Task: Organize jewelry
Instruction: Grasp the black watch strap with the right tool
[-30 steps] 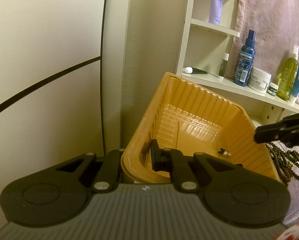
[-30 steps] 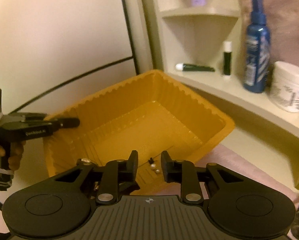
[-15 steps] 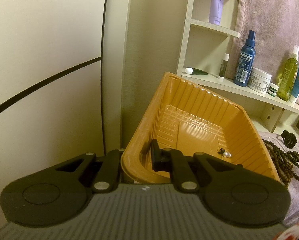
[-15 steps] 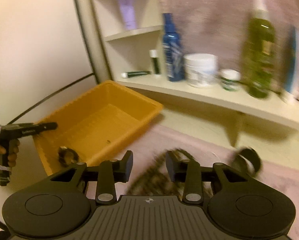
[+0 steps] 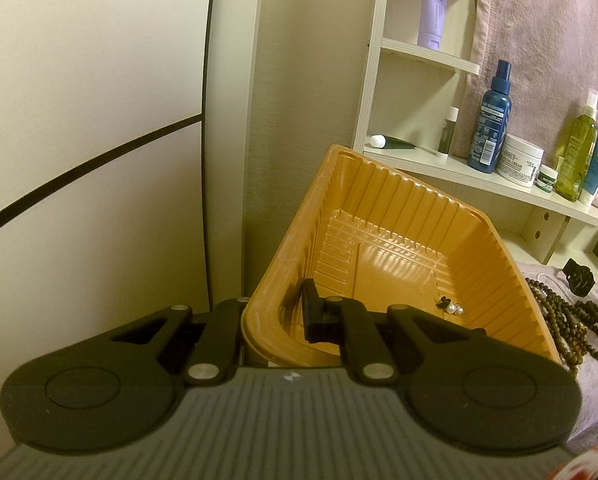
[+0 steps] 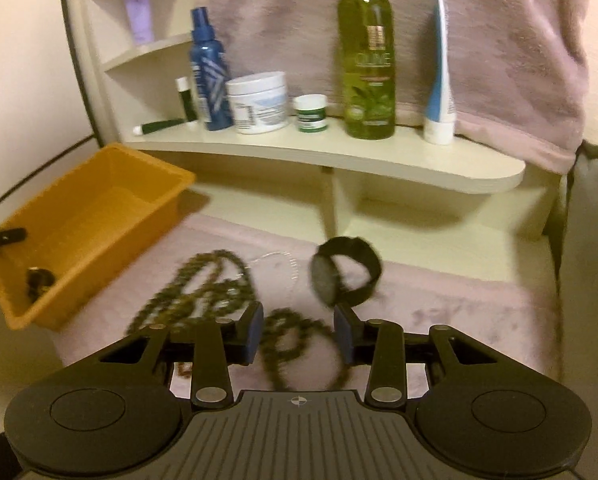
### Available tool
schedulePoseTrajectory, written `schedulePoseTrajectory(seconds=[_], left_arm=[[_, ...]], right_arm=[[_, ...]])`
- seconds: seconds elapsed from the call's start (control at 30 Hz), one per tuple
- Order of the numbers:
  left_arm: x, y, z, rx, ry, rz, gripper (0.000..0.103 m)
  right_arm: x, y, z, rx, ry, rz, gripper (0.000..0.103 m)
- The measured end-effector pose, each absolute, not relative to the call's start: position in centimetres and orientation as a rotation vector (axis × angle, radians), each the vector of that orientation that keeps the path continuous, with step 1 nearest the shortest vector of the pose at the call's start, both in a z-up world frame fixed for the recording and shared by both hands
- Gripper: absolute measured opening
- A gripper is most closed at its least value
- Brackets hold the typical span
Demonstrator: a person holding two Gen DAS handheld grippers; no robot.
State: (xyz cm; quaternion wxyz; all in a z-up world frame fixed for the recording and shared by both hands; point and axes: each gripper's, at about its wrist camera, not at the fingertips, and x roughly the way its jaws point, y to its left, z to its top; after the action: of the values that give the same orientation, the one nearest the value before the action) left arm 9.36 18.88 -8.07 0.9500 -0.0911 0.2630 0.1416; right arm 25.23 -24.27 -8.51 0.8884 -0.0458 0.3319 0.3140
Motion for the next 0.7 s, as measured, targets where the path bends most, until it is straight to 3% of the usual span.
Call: schedulePoseTrajectory(seconds=[0.6, 0.7], left_arm=[[9.4, 18.9, -8.1, -0.179, 0.539, 0.293, 0.011], [9.4, 18.9, -8.1, -0.178, 0.539, 0.294, 0.011]], right_arm=[[31.0, -21.8, -10.7, -0.227, 0.668, 0.728, 0.039], [31.2, -21.3, -11.4, -0.26, 0.69, 0.731, 0.035]])
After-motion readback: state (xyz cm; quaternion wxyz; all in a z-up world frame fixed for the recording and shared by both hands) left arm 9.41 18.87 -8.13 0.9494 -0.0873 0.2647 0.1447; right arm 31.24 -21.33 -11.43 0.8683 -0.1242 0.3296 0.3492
